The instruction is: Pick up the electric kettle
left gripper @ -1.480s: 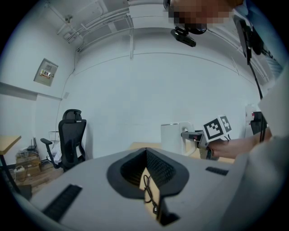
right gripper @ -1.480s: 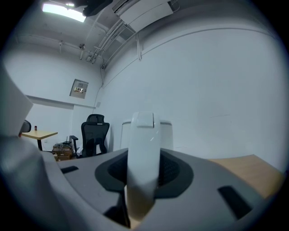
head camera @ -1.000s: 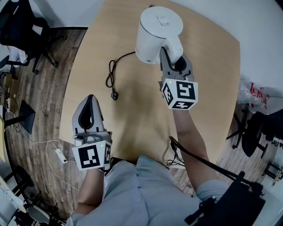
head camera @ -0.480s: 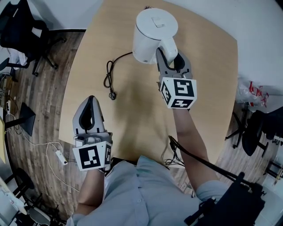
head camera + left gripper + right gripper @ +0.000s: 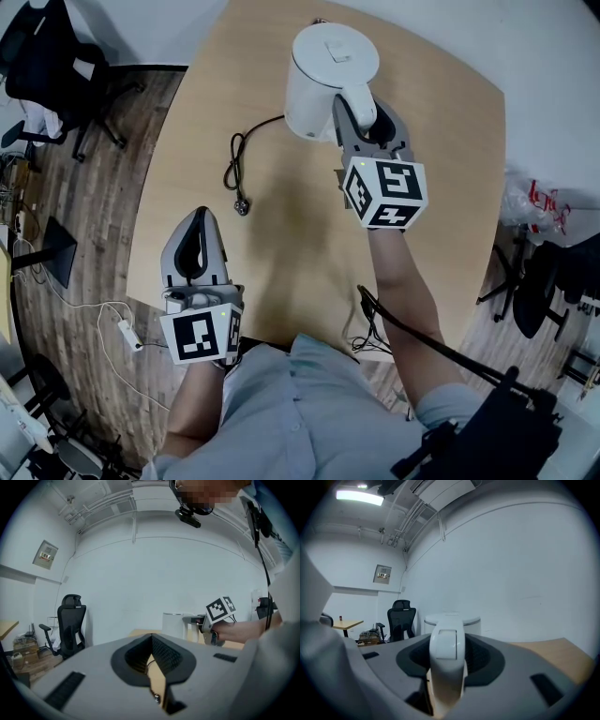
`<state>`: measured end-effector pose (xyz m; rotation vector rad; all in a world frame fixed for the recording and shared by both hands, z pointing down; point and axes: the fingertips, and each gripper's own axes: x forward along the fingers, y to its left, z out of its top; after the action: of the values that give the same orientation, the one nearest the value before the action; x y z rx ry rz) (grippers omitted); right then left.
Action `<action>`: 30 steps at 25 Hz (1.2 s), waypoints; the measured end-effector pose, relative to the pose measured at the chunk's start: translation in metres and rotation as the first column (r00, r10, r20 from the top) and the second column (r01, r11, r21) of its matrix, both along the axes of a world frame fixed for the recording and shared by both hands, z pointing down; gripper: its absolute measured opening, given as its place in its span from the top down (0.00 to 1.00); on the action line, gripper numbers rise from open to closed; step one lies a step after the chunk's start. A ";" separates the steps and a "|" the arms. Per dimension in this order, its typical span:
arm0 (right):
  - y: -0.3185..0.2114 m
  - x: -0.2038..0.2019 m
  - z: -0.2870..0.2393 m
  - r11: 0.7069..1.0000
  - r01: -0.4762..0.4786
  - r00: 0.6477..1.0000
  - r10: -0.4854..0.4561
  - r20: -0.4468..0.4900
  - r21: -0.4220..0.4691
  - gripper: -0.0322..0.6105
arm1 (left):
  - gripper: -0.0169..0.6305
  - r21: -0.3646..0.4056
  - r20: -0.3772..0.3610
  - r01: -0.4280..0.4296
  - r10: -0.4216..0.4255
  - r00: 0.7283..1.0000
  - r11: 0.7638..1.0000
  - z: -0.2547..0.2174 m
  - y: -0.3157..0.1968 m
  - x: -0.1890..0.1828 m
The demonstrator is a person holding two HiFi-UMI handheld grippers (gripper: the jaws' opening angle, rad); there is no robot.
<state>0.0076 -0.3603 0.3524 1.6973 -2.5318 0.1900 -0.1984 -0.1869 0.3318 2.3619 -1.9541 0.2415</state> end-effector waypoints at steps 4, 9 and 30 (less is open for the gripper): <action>0.000 -0.004 -0.006 0.998 -0.006 1.000 0.004 0.020 0.070 0.71 | 0.97 -0.004 0.007 0.016 -0.016 1.000 1.000 0.000 -0.001 -0.009; -0.001 -0.005 -0.016 0.993 -0.011 0.998 0.003 0.065 0.115 0.71 | 0.97 -0.018 0.006 0.026 -0.026 1.000 0.999 0.004 0.000 -0.017; 0.026 0.040 -0.094 0.963 -0.077 0.989 0.040 0.145 0.257 0.72 | 0.97 0.030 -0.002 -0.019 0.019 1.000 0.999 -0.009 0.012 0.000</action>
<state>0.0480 -0.3348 0.2579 1.9162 -2.7111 -0.0272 -0.1985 -0.1749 0.3225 2.3985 -1.9490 0.2124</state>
